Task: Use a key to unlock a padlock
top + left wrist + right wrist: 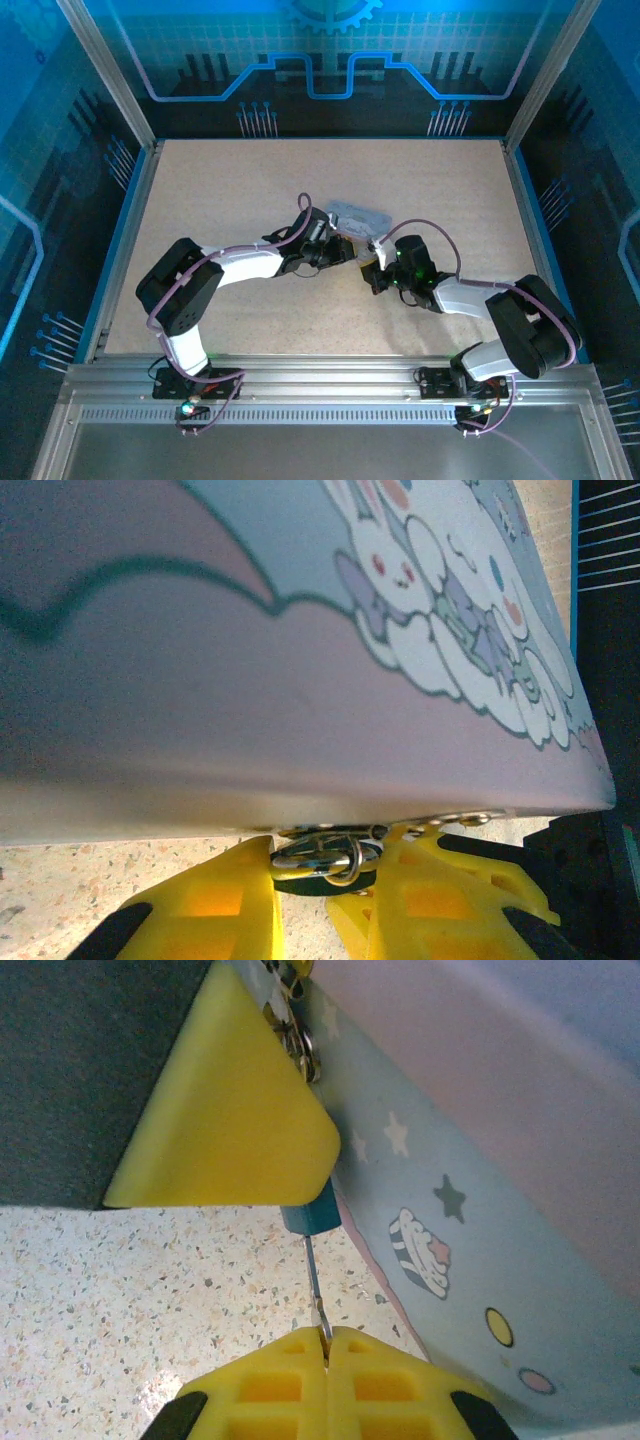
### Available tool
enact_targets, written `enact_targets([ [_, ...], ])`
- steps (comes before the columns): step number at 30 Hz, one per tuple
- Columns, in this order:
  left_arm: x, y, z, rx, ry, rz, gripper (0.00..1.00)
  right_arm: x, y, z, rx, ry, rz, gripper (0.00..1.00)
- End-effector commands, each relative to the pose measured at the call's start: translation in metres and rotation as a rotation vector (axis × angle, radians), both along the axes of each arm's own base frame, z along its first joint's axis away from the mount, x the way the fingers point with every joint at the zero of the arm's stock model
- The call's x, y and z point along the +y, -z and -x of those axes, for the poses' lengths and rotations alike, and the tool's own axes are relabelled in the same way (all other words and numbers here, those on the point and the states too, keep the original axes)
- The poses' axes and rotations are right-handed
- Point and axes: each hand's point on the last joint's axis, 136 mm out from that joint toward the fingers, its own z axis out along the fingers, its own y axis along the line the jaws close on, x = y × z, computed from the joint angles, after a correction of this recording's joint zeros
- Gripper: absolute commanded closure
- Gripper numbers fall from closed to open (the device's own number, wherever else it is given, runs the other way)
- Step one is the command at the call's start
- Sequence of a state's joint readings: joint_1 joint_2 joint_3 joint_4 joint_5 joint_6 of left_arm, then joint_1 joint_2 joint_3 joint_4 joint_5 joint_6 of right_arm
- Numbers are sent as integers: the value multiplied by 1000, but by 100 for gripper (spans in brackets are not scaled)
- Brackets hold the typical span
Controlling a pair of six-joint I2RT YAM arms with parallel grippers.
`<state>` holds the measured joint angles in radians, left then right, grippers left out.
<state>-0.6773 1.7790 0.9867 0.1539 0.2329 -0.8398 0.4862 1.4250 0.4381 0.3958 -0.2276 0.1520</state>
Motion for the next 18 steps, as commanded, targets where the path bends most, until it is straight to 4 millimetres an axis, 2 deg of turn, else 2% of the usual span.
enact_targets([
  [1,-8,-27,-2,-42,10,48,88,4,-1,5,-19,-24,-6,100],
  [18,-9,-27,-1,-41,12,50,88,7,-13,-6,-64,-1,-36,100],
])
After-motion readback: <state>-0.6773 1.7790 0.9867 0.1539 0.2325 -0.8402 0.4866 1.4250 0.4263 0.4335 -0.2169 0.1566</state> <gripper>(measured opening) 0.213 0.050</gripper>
